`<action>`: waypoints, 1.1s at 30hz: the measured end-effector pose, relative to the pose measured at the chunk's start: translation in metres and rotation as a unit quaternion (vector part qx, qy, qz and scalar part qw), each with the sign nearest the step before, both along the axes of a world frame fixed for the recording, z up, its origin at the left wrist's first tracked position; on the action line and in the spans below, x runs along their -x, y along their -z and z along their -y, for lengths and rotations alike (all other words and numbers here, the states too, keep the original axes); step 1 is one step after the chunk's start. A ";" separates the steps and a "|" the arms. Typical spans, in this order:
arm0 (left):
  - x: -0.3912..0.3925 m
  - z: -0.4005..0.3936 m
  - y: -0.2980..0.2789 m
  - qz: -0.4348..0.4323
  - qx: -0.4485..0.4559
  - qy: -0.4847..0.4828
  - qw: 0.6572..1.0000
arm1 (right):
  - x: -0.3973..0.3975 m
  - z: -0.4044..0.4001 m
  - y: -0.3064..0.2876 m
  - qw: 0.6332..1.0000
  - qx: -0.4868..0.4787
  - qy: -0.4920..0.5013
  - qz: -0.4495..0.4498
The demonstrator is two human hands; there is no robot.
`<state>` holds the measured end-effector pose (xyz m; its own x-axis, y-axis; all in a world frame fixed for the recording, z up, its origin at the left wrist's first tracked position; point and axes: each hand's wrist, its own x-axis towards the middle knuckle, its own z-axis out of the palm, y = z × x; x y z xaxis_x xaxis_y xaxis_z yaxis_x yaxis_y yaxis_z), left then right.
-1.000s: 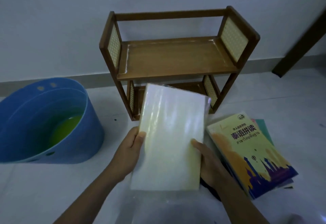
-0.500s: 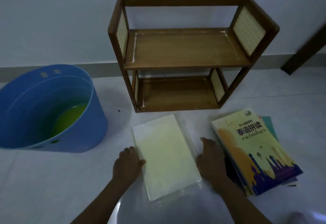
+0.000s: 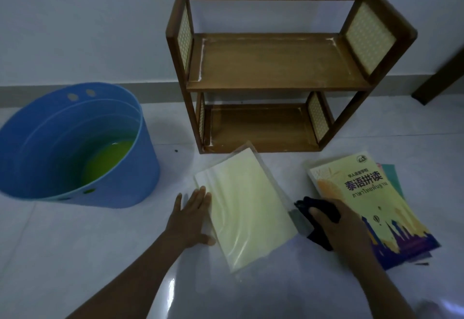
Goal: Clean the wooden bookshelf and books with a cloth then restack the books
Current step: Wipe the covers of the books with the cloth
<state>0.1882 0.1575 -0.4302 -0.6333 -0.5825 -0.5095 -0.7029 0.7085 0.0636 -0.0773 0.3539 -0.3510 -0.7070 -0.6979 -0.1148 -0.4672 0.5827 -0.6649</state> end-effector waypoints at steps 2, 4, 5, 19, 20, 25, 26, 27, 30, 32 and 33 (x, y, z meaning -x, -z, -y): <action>0.002 0.004 -0.002 0.001 -0.006 -0.009 1.000 | 0.017 -0.015 -0.009 0.996 0.014 0.081 -0.015; 0.010 0.000 -0.004 -0.019 0.003 -0.026 0.999 | 0.020 -0.021 -0.019 0.988 0.039 0.137 -0.063; 0.014 -0.004 -0.004 -0.032 0.018 -0.034 0.999 | 0.016 -0.017 -0.020 0.985 0.063 0.142 -0.067; 0.017 0.001 -0.001 -0.027 0.018 -0.024 0.999 | -0.112 0.062 0.108 0.885 0.053 -0.441 -0.138; 0.017 0.001 0.000 -0.023 0.018 -0.019 0.999 | -0.092 0.083 0.104 0.911 0.020 -0.384 -0.151; 0.021 0.000 -0.001 -0.031 0.009 -0.027 0.999 | -0.078 0.139 0.092 0.970 -0.090 -0.171 -0.148; 0.020 0.000 0.001 -0.032 0.006 -0.029 0.999 | -0.097 0.136 0.091 0.952 -0.091 -0.255 -0.140; 0.019 -0.001 0.003 -0.039 0.002 -0.040 0.998 | -0.112 0.129 0.094 0.925 -0.076 -0.346 -0.137; 0.018 -0.003 0.000 -0.032 0.005 -0.051 0.998 | -0.090 0.139 0.083 0.891 -0.035 -0.427 -0.149; 0.018 -0.003 -0.001 -0.011 0.017 -0.037 0.999 | -0.052 0.146 0.081 0.937 -0.069 -0.306 -0.152; 0.019 -0.004 -0.002 -0.010 0.020 -0.041 0.999 | -0.035 0.142 0.082 0.955 -0.087 -0.227 -0.168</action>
<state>0.1691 0.1611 -0.4280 -0.5920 -0.6528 -0.4726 -0.7576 0.6508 0.0500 -0.0418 0.2114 -0.4325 -0.3538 -0.9321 -0.0769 -0.8679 0.3579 -0.3446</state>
